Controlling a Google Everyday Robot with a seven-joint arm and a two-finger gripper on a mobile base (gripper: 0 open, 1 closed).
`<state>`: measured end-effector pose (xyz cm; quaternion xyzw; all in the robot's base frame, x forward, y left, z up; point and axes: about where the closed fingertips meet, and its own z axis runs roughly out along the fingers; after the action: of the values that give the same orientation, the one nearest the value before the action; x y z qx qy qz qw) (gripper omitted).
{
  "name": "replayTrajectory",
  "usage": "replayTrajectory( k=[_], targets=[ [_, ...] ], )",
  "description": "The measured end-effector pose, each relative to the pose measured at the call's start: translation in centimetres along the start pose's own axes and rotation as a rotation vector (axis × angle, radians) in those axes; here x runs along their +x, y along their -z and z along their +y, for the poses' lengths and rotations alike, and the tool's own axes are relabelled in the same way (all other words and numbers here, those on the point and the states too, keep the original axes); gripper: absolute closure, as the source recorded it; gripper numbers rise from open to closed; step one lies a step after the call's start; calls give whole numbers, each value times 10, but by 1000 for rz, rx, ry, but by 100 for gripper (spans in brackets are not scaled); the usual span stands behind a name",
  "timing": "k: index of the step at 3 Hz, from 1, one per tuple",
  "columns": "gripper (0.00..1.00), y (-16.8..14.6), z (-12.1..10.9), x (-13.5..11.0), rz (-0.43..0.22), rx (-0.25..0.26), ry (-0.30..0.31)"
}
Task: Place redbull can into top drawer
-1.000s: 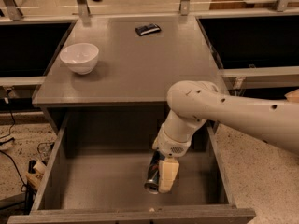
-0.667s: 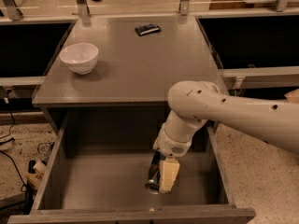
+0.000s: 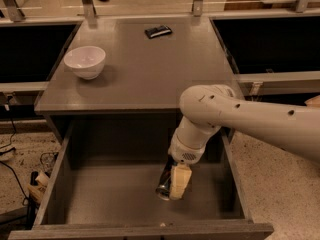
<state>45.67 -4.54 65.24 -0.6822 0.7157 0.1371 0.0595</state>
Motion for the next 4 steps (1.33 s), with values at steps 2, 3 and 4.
replayTrajectory(
  k=[2,3,4],
  targets=[
    [100,-21,-2,2,-21,-19,-37],
    [100,-33,-1,2,-33,-30,-50],
    [100,-43,-1,3,-37,-43,-57]
  ],
)
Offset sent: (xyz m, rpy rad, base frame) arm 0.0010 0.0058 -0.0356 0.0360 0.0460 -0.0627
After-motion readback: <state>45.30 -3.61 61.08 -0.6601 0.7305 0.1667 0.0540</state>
